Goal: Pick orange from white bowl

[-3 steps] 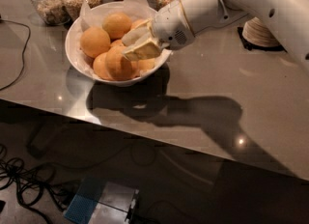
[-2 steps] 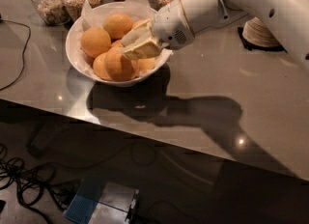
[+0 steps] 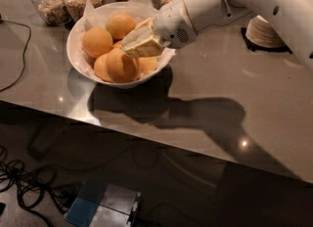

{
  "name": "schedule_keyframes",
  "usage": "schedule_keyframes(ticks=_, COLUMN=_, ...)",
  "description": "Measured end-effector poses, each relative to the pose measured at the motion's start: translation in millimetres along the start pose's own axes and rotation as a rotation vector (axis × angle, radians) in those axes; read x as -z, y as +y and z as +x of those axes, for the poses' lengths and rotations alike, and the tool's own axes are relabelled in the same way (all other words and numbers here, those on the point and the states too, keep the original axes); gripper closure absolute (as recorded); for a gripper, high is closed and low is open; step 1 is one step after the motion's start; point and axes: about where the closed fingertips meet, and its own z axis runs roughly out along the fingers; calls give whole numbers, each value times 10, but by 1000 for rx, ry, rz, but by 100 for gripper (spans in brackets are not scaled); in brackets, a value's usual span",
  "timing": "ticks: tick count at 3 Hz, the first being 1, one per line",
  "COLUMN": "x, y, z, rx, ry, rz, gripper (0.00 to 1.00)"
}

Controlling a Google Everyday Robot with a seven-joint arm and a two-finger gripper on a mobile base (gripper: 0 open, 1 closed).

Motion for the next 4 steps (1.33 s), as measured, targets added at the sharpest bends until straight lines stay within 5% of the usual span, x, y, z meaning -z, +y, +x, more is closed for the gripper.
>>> schedule_keyframes(ticks=2, x=-44, y=2, z=22, rx=-28, ry=23, rz=-35, gripper=3)
schedule_keyframes(ticks=4, x=-185, y=23, z=140, rx=-68, ry=52, rz=-87, gripper=0)
